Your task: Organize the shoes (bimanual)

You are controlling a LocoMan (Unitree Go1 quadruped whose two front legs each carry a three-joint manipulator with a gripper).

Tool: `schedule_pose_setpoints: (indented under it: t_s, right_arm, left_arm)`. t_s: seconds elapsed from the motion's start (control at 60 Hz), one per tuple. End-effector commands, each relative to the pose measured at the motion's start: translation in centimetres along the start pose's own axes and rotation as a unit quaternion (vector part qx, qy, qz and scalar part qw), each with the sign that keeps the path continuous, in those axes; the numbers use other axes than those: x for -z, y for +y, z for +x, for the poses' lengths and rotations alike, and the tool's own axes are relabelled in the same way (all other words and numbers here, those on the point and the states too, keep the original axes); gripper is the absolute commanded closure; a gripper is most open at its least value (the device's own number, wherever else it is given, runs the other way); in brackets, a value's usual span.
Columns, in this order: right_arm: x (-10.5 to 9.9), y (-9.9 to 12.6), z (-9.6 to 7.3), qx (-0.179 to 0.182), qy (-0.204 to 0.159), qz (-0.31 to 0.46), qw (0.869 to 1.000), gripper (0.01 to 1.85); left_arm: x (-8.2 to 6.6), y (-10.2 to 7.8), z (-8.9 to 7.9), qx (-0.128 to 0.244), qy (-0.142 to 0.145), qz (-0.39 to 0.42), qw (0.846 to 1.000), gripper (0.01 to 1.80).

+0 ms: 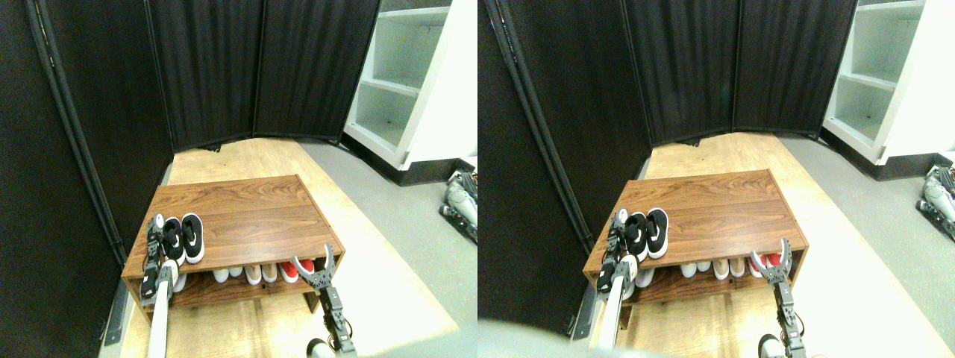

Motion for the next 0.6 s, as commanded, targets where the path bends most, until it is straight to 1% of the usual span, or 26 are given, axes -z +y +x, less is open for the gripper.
schedule_pose_setpoints:
  t_s: [0.017,0.1,0.15,0.183,0.2,0.283,0.3,0.35,0.4,0.433,0.45,0.483,0.533,0.6]
  right_arm:
    - [-0.3,0.5,0.1,-0.015,-0.008,0.023,1.0,1.18]
    - [-0.4,0.4,0.1,-0.016,-0.011,0.025,1.0,1.17]
    - [-0.5,0.4,0.1,-0.015,-0.014,0.022,1.0,1.17]
    - [-0.5,0.4,0.1,-0.015,-0.015,0.021,1.0,1.17]
    - [-0.5,0.4,0.1,-0.017,-0.016,0.018,1.0,1.18]
    - [-0.4,0.4,0.2,-0.015,-0.016,0.019,1.0,1.19]
    - [-0.4,0.4,0.2,-0.015,-0.016,0.019,1.0,1.19]
    - [-0.2,0.3,0.3,-0.013,-0.015,0.02,1.0,1.18]
    - [-0.2,0.3,0.3,-0.011,-0.014,0.024,1.0,1.18]
    - [-0.1,0.3,0.3,-0.013,-0.013,0.023,1.0,1.19]
    - [-0.1,0.3,0.3,-0.013,-0.013,0.023,1.0,1.19]
    - [0.0,0.3,0.4,-0.014,-0.011,0.019,1.0,1.19]
    - [0.1,0.3,0.5,-0.014,-0.01,0.018,1.0,1.19]
    - [0.2,0.3,0.6,-0.013,-0.008,0.017,1.0,1.18]
  left_arm:
    - [-0.6,-0.6,0.2,0.027,-0.017,-0.001,1.0,1.8]
    - [-1.0,-0.2,-0.1,0.027,-0.017,0.0,0.999,1.8]
    - [-1.4,0.2,-0.3,0.038,-0.031,0.019,0.999,1.8]
    - [-1.4,0.3,-0.4,0.042,-0.032,0.021,0.998,1.8]
    - [-1.6,0.5,-0.5,0.05,-0.032,0.022,0.998,1.8]
    - [-2.8,0.8,-1.3,0.048,-0.042,0.013,0.998,1.8]
    - [-2.8,0.8,-1.3,0.048,-0.042,0.013,0.998,1.8]
    - [-3.5,1.1,-1.7,0.069,-0.042,-0.003,0.997,1.8]
    - [-3.8,1.2,-1.9,0.072,-0.044,0.0,0.996,1.8]
    - [-4.4,1.5,-2.3,0.081,-0.052,0.002,0.995,1.8]
    - [-4.4,1.5,-2.3,0.081,-0.052,0.002,0.995,1.8]
    - [-5.0,1.6,-2.8,0.099,-0.053,0.008,0.994,1.8]
    - [-5.3,1.8,-3.0,0.099,-0.053,0.005,0.994,1.8]
    - [-5.7,1.6,-3.8,0.094,-0.056,-0.004,0.994,1.8]
